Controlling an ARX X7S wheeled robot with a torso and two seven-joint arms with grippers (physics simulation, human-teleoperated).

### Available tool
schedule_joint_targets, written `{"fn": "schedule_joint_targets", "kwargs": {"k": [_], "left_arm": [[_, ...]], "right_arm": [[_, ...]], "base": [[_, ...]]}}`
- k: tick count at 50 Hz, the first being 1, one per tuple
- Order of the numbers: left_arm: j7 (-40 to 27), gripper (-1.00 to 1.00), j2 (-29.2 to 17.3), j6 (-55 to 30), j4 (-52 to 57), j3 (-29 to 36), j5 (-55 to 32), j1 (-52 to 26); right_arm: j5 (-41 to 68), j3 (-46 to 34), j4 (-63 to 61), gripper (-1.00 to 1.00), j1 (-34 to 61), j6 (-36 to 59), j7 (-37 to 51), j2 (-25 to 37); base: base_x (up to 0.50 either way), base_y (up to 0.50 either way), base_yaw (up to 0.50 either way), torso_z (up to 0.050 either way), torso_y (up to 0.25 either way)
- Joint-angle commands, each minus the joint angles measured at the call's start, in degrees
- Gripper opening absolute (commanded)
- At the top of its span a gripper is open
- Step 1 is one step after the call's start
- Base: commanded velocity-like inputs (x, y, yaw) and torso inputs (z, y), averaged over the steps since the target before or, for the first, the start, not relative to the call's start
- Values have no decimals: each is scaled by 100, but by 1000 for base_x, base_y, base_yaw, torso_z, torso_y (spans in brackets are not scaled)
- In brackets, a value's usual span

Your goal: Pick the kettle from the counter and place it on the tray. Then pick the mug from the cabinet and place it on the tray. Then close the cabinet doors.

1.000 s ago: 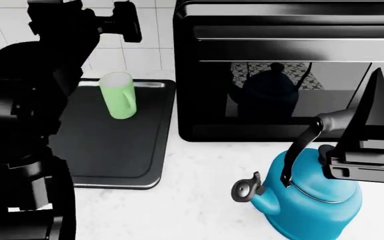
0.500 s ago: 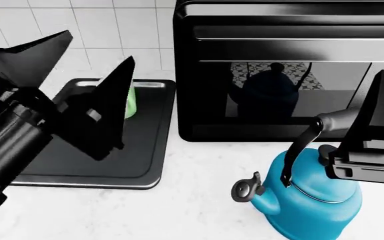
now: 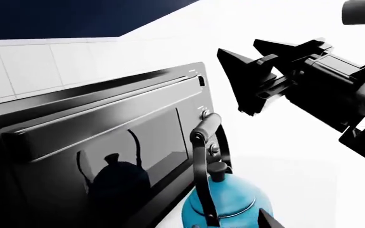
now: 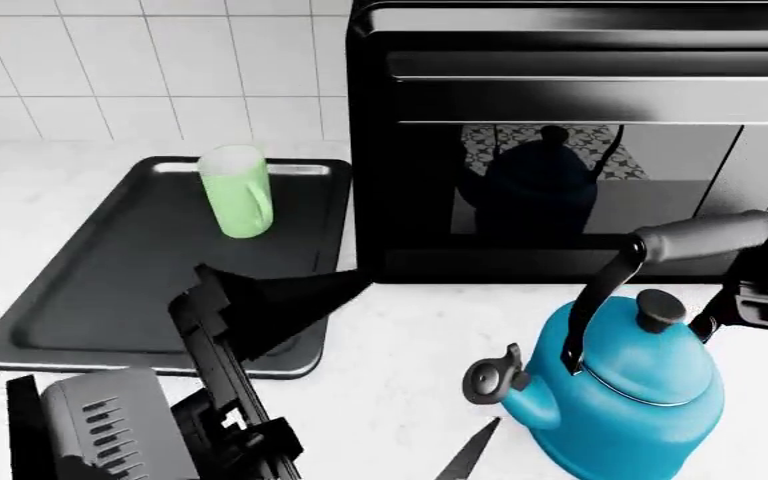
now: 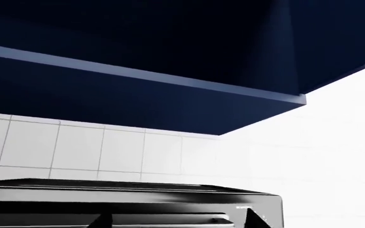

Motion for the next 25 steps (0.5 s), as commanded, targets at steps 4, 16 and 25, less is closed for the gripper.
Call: {"fn": "schedule_joint_targets", "kwargs": {"k": [4, 16, 25], "left_arm": [[517, 100, 962, -158, -211, 1407, 1291, -415], [2451, 100, 1296, 443, -716, 2666, 4298, -715], [3034, 100, 1190, 1165, -1355, 3540, 5444, -932]], "right_arm": [[-417, 245, 0, 100, -572, -43, 242, 293], [-754, 77, 0, 100, -906, -246, 528, 293], [-856, 62, 0, 100, -1023, -281, 665, 293]], "base": [[0, 0, 0, 0, 0], [0, 0, 0, 0, 0], [0, 0, 0, 0, 0]]}}
